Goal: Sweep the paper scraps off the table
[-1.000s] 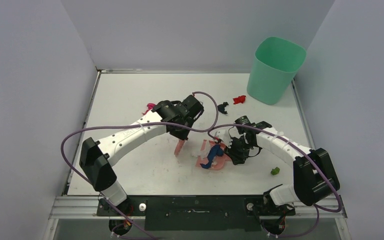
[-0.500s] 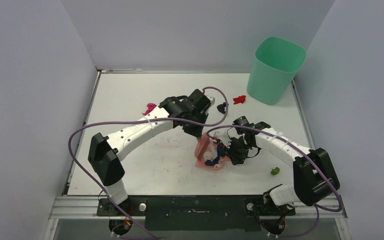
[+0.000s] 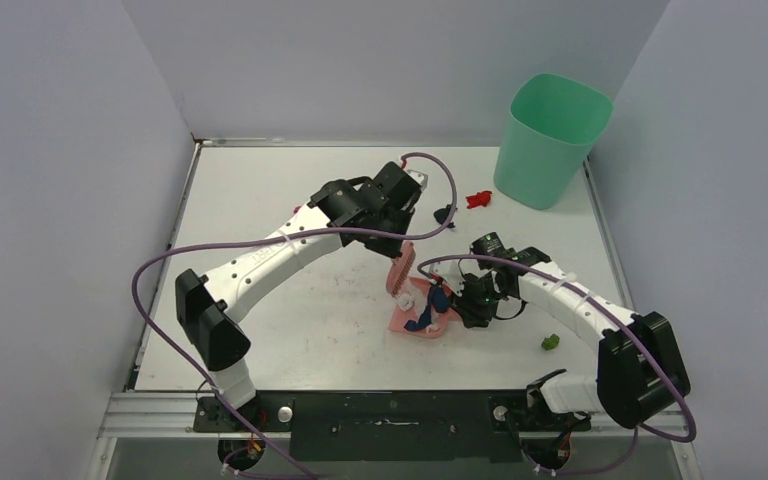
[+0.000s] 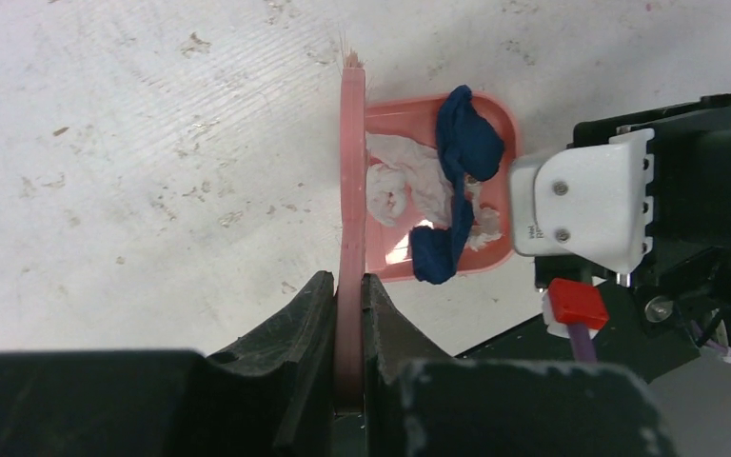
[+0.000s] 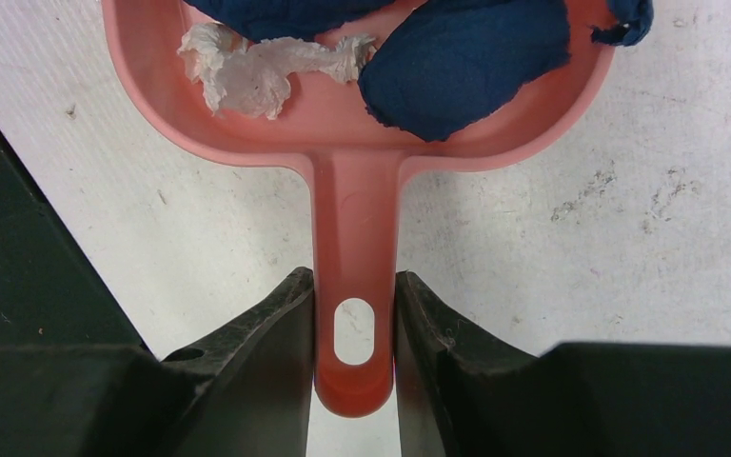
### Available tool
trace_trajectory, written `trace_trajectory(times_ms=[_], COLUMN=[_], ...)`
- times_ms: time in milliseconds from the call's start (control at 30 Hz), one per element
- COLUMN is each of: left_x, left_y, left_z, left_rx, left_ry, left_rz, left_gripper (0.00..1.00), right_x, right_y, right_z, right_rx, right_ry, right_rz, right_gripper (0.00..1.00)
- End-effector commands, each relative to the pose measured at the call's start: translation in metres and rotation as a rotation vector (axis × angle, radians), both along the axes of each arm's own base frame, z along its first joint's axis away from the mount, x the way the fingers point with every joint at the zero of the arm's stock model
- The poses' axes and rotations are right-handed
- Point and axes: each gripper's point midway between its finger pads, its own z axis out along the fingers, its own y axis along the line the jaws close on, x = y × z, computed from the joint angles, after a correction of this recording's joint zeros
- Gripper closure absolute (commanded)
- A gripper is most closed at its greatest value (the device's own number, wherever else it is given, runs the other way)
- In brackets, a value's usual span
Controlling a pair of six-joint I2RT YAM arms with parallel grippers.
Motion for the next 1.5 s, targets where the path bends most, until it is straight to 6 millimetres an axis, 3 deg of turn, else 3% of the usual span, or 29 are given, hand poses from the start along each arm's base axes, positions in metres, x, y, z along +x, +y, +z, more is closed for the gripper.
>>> trace_trajectory(times_ms=[0, 133, 233, 433, 600, 733, 900, 967, 1133, 1467], left_x=[0.003, 0.002, 0.002, -0.006, -0.03, -0.041, -0.055, -0.052, -0.036, -0.032], left_y=[0.025, 0.057, 0.082, 0.122, 0.139, 0.148, 0.143, 0.151, 0.179, 0.188], left_z=[0.058, 0.073, 0.069, 0.025, -0.011, -0.019, -0.015, -0.004, -0.004, -0.006], left_rx=[-0.035, 0.008, 0.04, 0.035, -0.041, -0.134, -0.312, -0.33, -0.283, -0.264], left_ry=[-0.151, -0.234, -0.273, -0.294, -0.311, -0.366, -0.462, -0.512, -0.564, -0.564], left_rz=[0.036, 0.086, 0.117, 0.167, 0.126, 0.131, 0.071, 0.105, 0.242, 0.276], left_gripper=[1.0, 1.0, 1.0, 1.0, 1.0, 1.0, 1.0, 1.0, 1.0, 1.0], right_x=[0.006, 0.011, 0.013, 0.024, 0.034, 0.043, 0.054, 0.061, 0.082, 0.15], right_y=[0.01, 0.012, 0.013, 0.014, 0.017, 0.019, 0.018, 0.017, 0.014, -0.002], right_z=[0.01, 0.015, 0.021, 0.042, 0.073, 0.092, 0.111, 0.121, 0.146, 0.206], right_rx=[0.065, 0.091, 0.113, 0.132, 0.166, 0.183, 0.188, 0.192, 0.213, 0.286], right_ry=[-0.055, -0.07, -0.076, -0.102, -0.139, -0.171, -0.207, -0.223, -0.269, -0.447], right_rz=[0.026, 0.016, 0.014, 0.001, -0.034, -0.068, -0.113, -0.13, -0.183, -0.363], right_gripper=[0.81, 0.82, 0.82, 0.82, 0.82, 0.82, 0.82, 0.82, 0.82, 0.82])
